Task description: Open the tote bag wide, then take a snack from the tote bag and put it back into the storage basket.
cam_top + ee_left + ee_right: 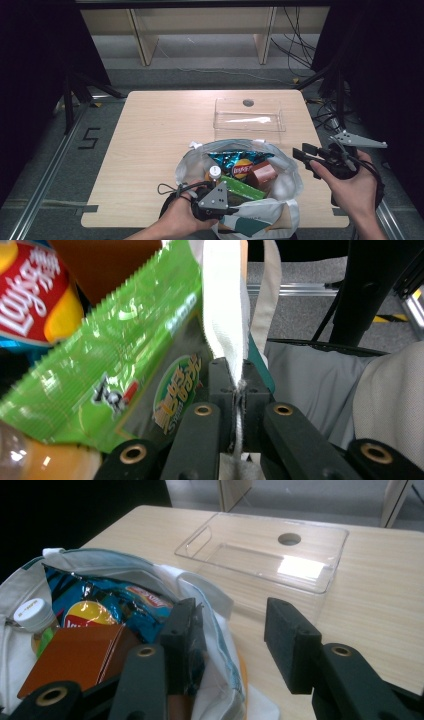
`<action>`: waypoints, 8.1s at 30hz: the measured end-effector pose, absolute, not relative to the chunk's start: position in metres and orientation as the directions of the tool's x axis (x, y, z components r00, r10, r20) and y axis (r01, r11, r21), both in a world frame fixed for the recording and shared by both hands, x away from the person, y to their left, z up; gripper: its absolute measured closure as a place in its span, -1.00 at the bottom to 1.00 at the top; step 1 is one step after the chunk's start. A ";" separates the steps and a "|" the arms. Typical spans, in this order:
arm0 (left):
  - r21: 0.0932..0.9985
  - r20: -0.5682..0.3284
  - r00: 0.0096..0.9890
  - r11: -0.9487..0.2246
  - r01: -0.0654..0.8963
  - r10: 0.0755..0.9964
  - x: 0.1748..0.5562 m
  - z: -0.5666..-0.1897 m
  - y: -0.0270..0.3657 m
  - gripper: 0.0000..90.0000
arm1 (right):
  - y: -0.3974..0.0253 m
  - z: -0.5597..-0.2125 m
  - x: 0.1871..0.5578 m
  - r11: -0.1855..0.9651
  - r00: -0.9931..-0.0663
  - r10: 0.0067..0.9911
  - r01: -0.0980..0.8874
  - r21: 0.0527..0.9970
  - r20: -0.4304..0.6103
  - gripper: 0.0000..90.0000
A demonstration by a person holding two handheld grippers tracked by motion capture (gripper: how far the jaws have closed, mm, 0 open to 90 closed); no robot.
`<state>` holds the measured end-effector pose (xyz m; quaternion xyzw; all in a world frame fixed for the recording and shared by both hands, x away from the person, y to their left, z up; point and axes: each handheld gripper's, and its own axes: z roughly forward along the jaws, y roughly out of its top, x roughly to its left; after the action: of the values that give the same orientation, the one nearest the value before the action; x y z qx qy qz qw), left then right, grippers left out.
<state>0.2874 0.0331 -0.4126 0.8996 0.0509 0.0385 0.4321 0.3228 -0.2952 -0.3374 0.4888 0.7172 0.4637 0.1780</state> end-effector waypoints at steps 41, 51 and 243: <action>0.950 0.034 0.820 -0.272 0.151 0.571 0.337 -0.360 0.145 0.08 | -0.291 -0.354 0.323 0.147 -0.496 0.841 0.593 0.791 0.215 0.39; 0.928 0.024 0.810 -0.315 0.201 0.586 0.367 -0.392 0.155 0.16 | -0.294 -0.358 0.329 0.263 -0.544 0.829 0.580 0.771 0.126 0.54; 0.937 -0.053 0.708 -0.210 0.279 0.704 0.359 -0.435 0.158 -0.23 | -0.226 -0.350 0.356 0.349 -0.785 0.620 0.292 0.890 0.014 1.00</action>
<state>0.3594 0.1580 -0.4350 0.7522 0.3268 0.1978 0.5368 0.3561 -0.2257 -0.3505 0.2834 0.8045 0.4951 0.1654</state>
